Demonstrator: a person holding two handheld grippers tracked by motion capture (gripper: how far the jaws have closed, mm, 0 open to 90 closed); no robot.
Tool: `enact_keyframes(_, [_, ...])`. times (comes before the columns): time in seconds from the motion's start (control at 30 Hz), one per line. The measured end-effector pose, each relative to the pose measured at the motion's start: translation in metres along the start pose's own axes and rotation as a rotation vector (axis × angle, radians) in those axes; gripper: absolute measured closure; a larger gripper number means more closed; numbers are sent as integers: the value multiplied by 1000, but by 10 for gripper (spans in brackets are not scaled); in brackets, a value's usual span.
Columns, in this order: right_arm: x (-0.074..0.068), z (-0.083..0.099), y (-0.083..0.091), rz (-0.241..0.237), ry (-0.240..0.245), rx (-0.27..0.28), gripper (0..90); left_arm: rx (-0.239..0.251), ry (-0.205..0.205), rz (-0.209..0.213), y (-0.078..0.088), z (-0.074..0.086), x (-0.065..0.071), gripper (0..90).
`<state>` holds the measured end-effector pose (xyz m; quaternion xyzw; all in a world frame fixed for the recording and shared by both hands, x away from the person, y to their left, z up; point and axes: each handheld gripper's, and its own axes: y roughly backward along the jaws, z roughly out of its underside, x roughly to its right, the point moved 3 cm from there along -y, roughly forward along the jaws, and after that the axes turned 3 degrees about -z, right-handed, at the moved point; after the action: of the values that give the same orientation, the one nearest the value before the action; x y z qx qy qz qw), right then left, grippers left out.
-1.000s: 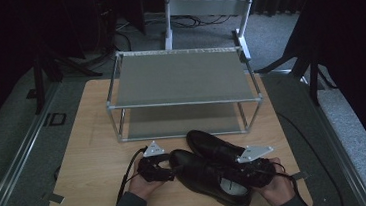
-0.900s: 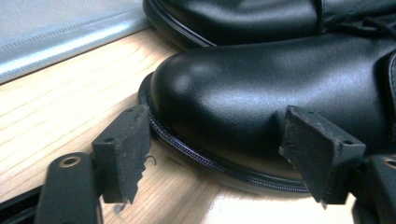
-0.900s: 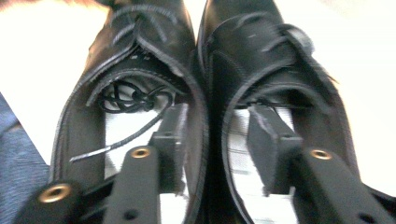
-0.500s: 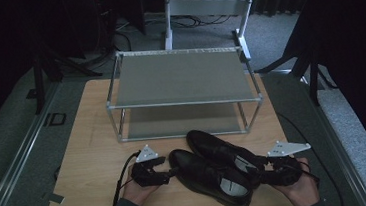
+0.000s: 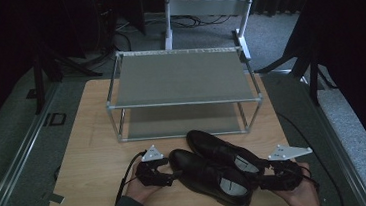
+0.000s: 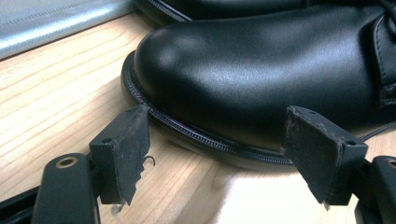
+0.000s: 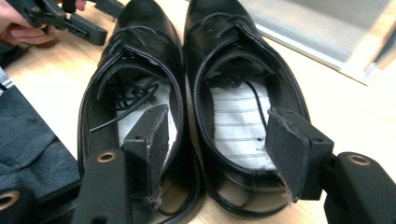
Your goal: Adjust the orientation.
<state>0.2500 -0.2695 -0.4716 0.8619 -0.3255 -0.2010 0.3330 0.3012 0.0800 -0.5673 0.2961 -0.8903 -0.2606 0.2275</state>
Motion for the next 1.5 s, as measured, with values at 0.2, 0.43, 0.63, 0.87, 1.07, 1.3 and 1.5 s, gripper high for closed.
enact_keyframes(0.2, [-9, 0, -23, 28, 44, -149, 322, -6, -10, -15, 0, 0, 2, 245])
enact_keyframes(0.43, [-13, 1, -29, 78, 112, -240, 299, -1, -10, -39, 0, 0, 5, 256])
enact_keyframes(0.63, [-13, -2, -38, 86, 139, -339, 324, 2, -10, -43, 1, -2, 6, 259])
enact_keyframes(0.87, [-13, 0, -51, 54, 123, -423, 530, 9, -18, -47, 3, -3, 8, 263])
enact_keyframes(1.07, [-10, -1, -50, 2, 82, -408, 691, 4, -34, -33, -2, -3, 13, 292])
enact_keyframes(1.3, [-11, 2, -50, -12, 68, -368, 778, 17, -23, -14, -2, -6, 14, 306])
enact_keyframes(1.5, [-10, 4, -48, -7, 47, -320, 790, 28, -9, -25, 3, -3, 12, 302])
